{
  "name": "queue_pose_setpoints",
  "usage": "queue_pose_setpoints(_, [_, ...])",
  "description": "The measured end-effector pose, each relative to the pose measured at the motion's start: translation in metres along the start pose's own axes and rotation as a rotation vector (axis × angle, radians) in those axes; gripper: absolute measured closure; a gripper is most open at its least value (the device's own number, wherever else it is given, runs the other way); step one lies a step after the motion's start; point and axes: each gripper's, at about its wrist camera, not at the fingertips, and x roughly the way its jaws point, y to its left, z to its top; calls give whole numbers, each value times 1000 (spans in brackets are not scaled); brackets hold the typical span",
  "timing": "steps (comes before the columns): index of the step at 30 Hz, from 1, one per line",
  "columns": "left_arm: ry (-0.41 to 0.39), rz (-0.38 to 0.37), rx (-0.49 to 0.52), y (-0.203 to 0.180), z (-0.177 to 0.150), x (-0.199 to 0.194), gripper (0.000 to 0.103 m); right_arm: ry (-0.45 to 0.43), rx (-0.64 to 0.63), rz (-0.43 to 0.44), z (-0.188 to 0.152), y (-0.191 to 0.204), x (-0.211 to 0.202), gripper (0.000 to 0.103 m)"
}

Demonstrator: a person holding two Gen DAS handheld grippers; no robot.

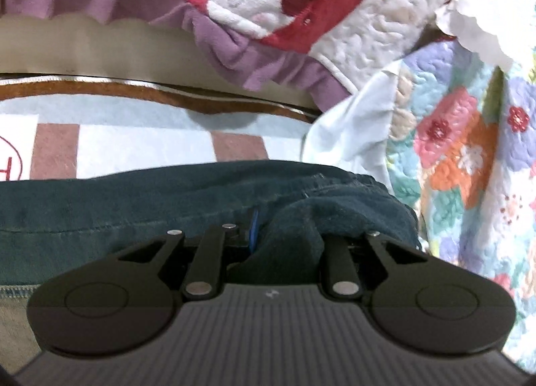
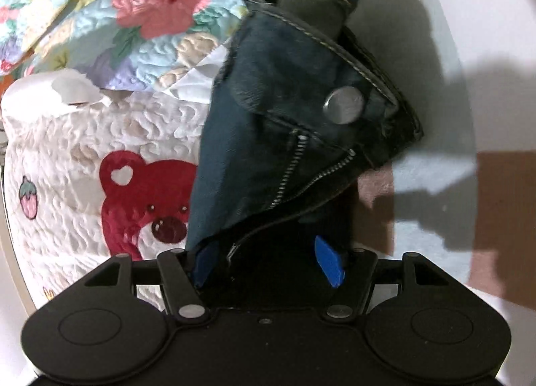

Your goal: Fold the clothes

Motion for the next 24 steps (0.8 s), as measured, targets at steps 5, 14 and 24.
queue_pose_setpoints(5, [13,-33,-34,6,0,-1,85,-135,-168,-66,4,27,-5,33])
queue_pose_setpoints(14, [19,-39,55,-9,-13,-5,85,-287,-211,-77,29,46,-25,33])
queue_pose_setpoints(24, [47,-42,86,-12,-22,-6,86,-193,-74,-105,66,47,-32,30])
